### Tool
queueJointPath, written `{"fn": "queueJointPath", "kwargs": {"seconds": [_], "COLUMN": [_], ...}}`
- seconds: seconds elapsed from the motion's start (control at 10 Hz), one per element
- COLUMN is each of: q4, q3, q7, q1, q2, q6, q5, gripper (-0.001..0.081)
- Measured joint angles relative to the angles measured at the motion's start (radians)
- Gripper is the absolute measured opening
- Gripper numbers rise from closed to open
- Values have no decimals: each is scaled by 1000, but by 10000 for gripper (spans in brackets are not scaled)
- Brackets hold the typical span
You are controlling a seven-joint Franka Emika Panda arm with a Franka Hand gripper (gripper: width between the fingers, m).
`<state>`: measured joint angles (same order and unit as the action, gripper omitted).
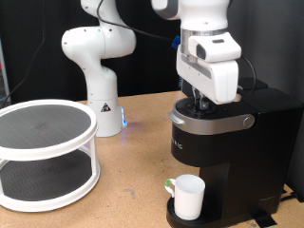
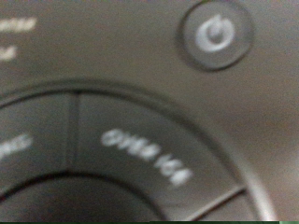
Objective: Make a cup of coffee with the keurig machine
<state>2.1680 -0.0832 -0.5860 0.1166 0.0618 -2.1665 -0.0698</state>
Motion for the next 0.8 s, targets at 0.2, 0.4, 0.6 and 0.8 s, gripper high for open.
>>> {"fn": "queueJointPath", "kwargs": {"seconds": [0.2, 0.4, 0.6, 0.8], "q4": [48, 68, 71, 71], "q3": [8, 15, 22, 31], "q7": [-25, -73, -98, -100], "q1": [0, 0, 0, 0], "q2": [29, 45, 70, 108], "q6": [-79, -101, -101, -80], "q5": [-66, -131, -172, -181], "gripper": [4, 4, 4, 4]}}
